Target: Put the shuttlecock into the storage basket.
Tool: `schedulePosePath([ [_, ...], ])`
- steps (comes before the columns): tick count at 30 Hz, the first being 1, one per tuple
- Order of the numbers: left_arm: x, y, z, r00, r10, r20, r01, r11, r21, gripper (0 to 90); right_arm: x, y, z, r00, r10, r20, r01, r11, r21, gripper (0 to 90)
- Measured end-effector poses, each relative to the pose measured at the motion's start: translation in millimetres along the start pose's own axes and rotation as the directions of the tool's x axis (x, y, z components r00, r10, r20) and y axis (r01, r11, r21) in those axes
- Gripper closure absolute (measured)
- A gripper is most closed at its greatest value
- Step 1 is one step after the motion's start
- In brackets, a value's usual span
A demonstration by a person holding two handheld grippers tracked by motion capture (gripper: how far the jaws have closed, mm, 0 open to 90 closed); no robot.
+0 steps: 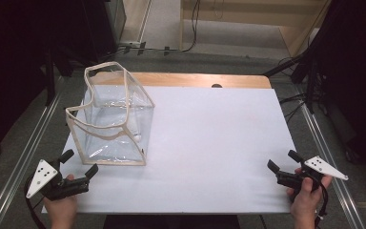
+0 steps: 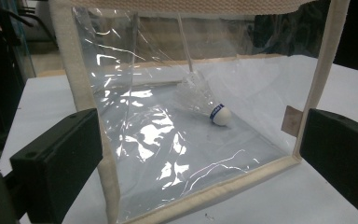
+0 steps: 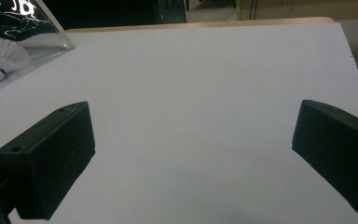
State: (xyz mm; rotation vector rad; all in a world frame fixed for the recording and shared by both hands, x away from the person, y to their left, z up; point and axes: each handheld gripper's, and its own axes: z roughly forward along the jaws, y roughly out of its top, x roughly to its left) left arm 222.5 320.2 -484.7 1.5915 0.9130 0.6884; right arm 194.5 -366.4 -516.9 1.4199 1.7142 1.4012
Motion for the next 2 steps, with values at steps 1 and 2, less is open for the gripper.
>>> schedulePosePath([
  [1, -0.1, 0.0, 0.2, 1.0, 0.001, 0.001, -0.001, 1.0, -0.001, 0.0, -0.1, 0.0, 0.2, 1.0, 0.0, 0.0, 0.0, 1.0, 0.0, 0.0],
  [2, -0.3, 0.0, 0.5, 1.0, 0.002, 0.0, -0.002, 1.0, 0.001, 0.0, -0.1, 0.0, 0.1, 1.0, 0.001, -0.002, -0.001, 1.0, 0.001, 0.0],
])
